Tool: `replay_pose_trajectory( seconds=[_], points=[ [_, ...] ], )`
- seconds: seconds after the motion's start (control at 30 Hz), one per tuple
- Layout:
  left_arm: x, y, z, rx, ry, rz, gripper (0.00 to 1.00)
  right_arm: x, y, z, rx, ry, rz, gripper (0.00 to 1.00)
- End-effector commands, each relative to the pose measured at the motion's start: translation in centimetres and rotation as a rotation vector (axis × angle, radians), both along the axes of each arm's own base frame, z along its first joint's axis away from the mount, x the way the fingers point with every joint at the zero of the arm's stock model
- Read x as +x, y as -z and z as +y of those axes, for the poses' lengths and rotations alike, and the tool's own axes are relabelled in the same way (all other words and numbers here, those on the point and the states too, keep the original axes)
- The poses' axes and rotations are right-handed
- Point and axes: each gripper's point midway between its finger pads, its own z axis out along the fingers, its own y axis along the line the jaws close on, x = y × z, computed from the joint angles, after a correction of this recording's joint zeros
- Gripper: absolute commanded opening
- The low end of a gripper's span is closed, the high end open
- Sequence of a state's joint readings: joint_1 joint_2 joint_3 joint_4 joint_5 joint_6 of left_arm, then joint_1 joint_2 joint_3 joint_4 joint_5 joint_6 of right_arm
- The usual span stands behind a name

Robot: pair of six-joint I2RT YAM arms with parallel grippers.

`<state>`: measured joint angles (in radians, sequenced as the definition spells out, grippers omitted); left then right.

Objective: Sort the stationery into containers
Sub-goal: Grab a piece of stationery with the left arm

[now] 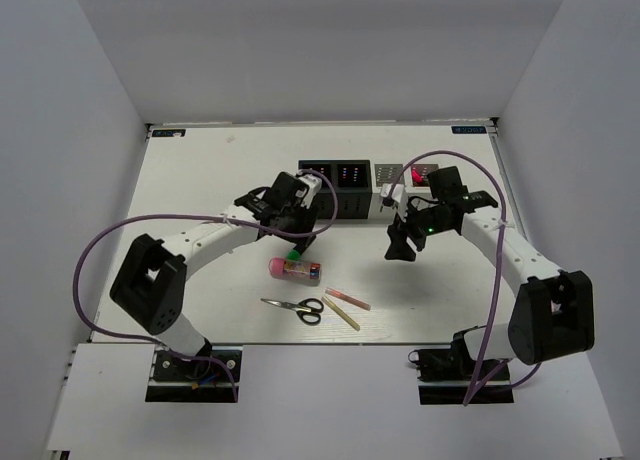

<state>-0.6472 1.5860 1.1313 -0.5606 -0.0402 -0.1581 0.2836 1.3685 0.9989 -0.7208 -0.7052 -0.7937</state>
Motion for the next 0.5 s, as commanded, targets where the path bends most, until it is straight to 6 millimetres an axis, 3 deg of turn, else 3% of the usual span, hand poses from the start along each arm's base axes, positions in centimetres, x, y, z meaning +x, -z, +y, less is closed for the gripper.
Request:
replay_pose_trajectory(
  seconds=[0.0, 0.47],
  points=[
    [2.7, -0.1, -0.9, -0.051, -0.042, -0.12, 0.7, 0.1, -0.9, 0.0, 0.015, -0.001, -0.069, 0.68],
    [4.5, 4.2, -2.6, -0.068, -0.061, -0.154, 0.69, -0.3, -0.3, -0.5, 0.011, 0.01, -0.073, 0.69]
  ],
)
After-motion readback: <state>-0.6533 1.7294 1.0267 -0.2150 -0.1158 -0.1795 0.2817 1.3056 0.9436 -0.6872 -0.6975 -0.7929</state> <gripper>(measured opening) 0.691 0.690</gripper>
